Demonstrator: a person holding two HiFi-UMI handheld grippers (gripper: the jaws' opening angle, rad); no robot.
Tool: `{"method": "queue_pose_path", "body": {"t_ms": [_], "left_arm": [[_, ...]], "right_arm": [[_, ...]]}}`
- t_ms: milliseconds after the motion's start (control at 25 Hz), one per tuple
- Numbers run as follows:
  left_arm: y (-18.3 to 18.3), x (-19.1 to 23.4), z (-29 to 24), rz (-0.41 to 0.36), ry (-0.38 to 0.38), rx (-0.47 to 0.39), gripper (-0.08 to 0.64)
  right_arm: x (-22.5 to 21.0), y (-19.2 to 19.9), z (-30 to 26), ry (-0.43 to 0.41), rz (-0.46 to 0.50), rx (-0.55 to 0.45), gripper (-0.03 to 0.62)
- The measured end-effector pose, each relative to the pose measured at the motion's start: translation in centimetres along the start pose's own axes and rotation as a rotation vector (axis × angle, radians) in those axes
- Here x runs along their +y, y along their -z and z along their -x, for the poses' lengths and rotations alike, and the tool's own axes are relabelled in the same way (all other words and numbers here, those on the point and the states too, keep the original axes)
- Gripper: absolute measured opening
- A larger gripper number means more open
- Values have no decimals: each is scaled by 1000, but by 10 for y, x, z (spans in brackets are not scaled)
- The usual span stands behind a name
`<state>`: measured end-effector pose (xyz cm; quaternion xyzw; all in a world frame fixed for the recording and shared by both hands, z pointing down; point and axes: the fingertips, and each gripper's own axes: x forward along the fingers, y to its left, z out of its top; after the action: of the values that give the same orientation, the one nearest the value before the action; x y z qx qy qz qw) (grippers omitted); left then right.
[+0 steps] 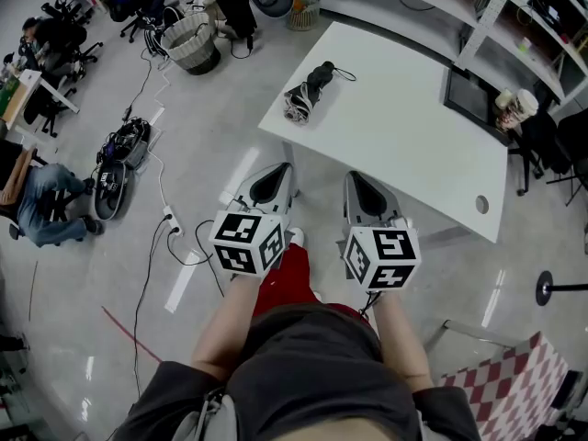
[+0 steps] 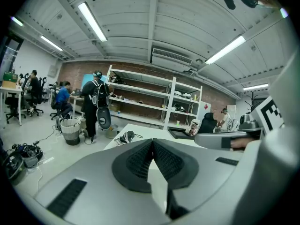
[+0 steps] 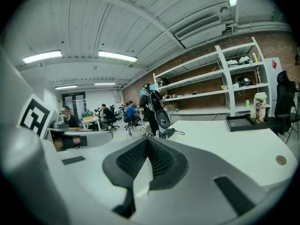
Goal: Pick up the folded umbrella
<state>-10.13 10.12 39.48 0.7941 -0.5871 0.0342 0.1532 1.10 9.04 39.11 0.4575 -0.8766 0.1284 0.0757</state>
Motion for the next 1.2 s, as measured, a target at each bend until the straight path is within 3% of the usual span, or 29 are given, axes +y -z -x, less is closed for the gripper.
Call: {"method": "queue_pose_path", "body": {"t_ms": [1200], "left_arm": [[-51, 114, -164, -33, 129, 95, 15]], "right_arm": [[-51, -54, -178, 138, -31, 38, 18]]}}
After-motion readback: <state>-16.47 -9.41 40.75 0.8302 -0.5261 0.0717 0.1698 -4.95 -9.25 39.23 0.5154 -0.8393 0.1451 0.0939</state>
